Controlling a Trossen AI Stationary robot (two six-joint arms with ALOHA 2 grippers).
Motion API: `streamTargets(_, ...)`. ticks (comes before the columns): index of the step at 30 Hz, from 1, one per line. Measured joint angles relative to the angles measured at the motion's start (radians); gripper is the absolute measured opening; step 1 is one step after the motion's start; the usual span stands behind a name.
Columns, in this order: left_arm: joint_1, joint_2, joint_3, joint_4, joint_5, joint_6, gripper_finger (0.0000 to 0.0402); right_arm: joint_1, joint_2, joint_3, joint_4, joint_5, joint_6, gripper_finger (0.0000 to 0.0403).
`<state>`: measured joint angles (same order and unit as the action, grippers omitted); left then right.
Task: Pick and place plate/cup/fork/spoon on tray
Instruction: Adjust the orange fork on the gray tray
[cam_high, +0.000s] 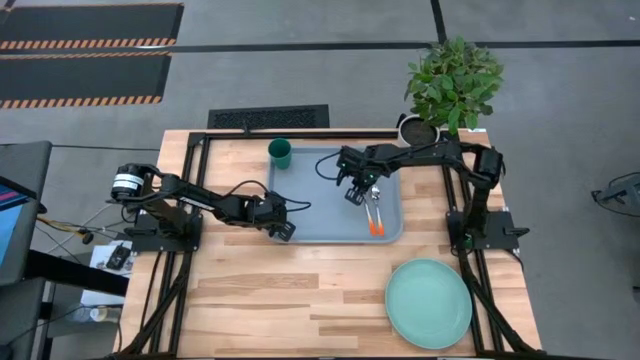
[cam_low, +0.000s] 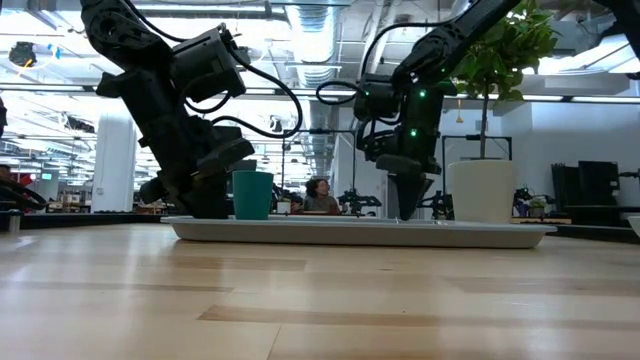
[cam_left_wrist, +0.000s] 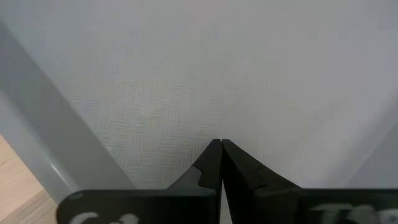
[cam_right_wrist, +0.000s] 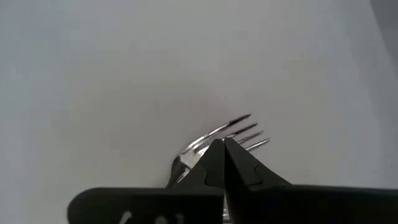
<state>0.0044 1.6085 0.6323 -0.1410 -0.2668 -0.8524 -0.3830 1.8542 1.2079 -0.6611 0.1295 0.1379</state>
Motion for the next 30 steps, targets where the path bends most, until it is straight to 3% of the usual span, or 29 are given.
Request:
streamTargets(11,0.000,0.000,0.000,0.001,0.000,-0.001,0.0000,0.015,0.011,0.011,0.130,-0.019,0.004,0.0012)
streamTargets(30,0.000,0.002,0.000,0.019,-0.001,-0.006,0.0000,-0.015,0.063,0.009,0.096,-0.058,0.012,0.0012)
